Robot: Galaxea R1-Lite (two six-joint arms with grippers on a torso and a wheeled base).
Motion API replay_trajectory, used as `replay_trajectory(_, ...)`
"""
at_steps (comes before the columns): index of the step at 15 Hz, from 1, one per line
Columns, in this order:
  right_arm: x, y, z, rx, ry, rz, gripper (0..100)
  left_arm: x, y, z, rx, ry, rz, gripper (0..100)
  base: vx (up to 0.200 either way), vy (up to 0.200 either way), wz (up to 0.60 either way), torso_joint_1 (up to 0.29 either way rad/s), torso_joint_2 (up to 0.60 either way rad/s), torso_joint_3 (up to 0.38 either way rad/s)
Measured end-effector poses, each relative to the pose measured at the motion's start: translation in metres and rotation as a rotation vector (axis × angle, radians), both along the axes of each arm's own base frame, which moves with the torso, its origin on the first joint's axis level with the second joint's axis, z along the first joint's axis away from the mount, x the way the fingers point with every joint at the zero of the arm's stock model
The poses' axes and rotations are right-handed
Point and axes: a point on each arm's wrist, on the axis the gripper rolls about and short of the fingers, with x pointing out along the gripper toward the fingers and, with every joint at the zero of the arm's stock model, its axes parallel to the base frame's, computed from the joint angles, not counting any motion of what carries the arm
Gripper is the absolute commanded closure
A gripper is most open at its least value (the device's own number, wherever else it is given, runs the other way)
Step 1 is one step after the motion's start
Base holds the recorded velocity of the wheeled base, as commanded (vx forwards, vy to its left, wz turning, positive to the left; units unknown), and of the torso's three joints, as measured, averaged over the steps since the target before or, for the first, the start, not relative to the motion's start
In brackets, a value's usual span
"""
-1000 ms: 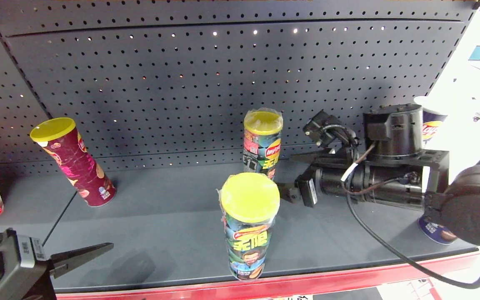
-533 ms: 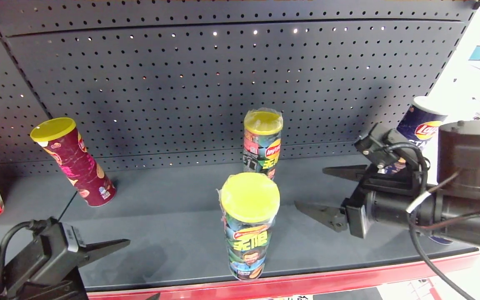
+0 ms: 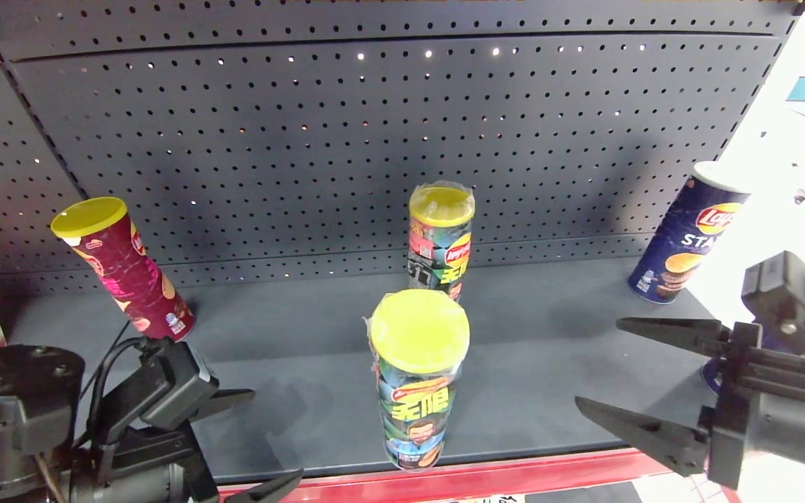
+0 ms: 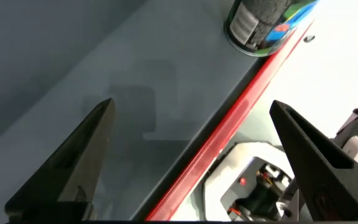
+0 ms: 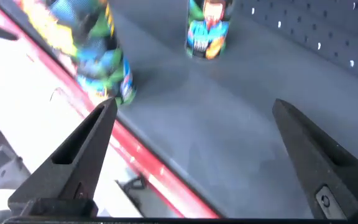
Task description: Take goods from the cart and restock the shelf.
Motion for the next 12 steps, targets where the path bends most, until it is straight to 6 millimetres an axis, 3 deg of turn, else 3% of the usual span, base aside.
replay_trajectory(5, -0.049, -0.038, 0.015, 0.022, -0.077, -0.095, 0, 0.01, -0.016, -0.004, 0.017, 0.029, -0.047, 0, 0.0, 0.0, 0.0, 0.0, 0.0, 0.0)
replay_trajectory(12, -0.122, -0.09, 0.012, 0.032, -0.131, -0.323, 0, 0.024, -0.031, -0.008, 0.037, 0.055, -0.071, 0, 0.0, 0.0, 0.0, 0.0, 0.0, 0.0)
